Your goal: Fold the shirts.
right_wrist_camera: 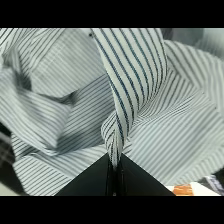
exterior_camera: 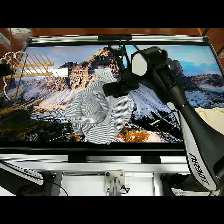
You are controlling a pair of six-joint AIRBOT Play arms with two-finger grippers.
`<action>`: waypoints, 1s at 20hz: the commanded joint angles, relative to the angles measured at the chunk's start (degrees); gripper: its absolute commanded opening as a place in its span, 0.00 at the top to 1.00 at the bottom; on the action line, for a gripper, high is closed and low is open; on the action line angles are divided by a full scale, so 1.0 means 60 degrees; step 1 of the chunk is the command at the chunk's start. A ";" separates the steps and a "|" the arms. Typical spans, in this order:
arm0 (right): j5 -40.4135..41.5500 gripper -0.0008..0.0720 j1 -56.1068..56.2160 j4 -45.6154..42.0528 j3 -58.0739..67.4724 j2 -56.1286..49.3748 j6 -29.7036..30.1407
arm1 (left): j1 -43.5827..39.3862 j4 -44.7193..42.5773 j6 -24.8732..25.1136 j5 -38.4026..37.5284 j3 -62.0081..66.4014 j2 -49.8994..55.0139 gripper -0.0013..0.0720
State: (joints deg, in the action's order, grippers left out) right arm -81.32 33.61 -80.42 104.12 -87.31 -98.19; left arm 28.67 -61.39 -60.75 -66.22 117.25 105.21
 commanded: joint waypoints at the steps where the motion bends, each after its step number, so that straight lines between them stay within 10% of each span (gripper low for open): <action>1: -0.0634 0.89 -0.0157 -0.1475 0.0816 0.0266 -0.0026 | -0.0699 0.1967 -0.0175 -0.0787 0.0047 -0.1100 0.91; 10: -0.2255 0.89 -0.2109 -0.1413 0.2109 0.0831 0.0095 | -0.4641 -0.0681 -0.0106 -0.4255 -0.1942 -0.4590 0.91; 20: -0.1151 0.89 -0.2138 -0.2965 0.2109 0.0827 0.0710 | -0.7726 -0.2346 -0.0484 -0.4218 -0.8976 -1.0185 0.91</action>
State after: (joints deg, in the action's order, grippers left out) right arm -90.72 20.86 -95.85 116.71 -82.35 -94.72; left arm -11.14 -70.72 -62.63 -91.53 74.63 52.36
